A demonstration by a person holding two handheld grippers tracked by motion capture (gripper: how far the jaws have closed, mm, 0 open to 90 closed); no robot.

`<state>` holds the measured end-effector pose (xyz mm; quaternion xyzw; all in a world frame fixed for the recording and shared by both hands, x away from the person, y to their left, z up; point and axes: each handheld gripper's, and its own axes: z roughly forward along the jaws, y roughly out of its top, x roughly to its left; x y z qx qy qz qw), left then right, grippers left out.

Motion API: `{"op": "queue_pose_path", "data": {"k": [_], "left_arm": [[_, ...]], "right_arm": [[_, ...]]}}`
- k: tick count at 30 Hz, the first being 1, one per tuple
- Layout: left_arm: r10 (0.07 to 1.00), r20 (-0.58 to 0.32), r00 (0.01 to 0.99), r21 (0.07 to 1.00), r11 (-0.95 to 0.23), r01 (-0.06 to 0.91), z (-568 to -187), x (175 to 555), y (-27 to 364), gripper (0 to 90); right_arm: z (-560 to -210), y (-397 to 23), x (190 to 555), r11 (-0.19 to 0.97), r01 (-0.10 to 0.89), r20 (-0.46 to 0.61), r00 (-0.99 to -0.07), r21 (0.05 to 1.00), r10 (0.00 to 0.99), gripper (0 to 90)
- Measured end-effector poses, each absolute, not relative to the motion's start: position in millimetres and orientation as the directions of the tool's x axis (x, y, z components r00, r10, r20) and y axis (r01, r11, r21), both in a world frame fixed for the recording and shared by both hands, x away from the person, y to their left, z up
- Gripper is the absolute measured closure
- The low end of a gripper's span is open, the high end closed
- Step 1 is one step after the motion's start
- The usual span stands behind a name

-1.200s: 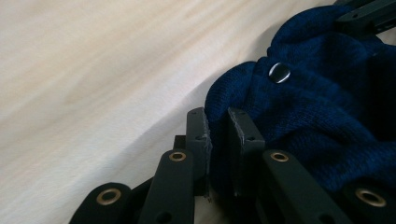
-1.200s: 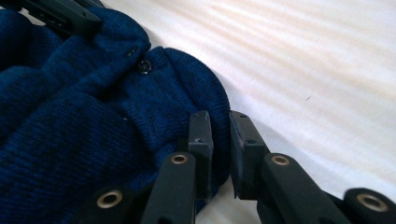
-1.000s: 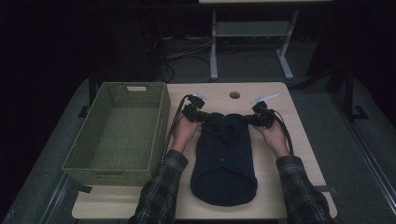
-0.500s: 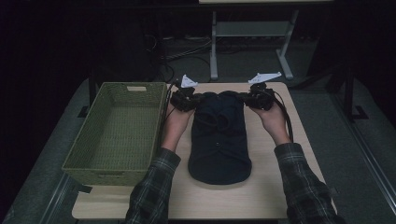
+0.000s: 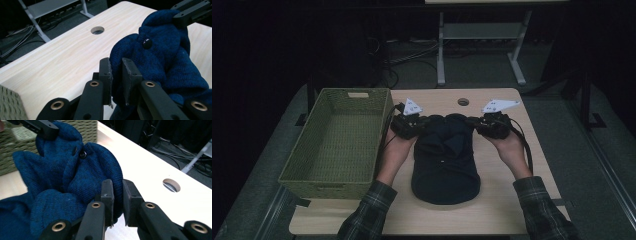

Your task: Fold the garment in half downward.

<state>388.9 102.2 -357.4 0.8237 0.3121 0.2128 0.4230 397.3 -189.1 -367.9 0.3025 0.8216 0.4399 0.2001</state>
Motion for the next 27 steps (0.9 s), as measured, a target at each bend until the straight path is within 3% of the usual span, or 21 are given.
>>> {"op": "queue_pose_path", "data": {"k": [22, 27], "left_arm": [[0.626, 0.107, 0.773, 0.786, -0.529, 0.320, -388.6, 295.3, 100.1, 78.2], [0.605, 0.072, 0.793, 0.773, -0.536, 0.339, -403.7, 282.2, 101.9, 78.0]], "right_arm": [[-391.1, -195.7, 312.0, 0.469, 0.346, 0.021, -0.821, 0.813, 0.570, 79.3], [-403.9, -197.0, 298.5, 0.480, 0.364, 0.050, -0.834, 0.798, 0.549, 79.3]]}}
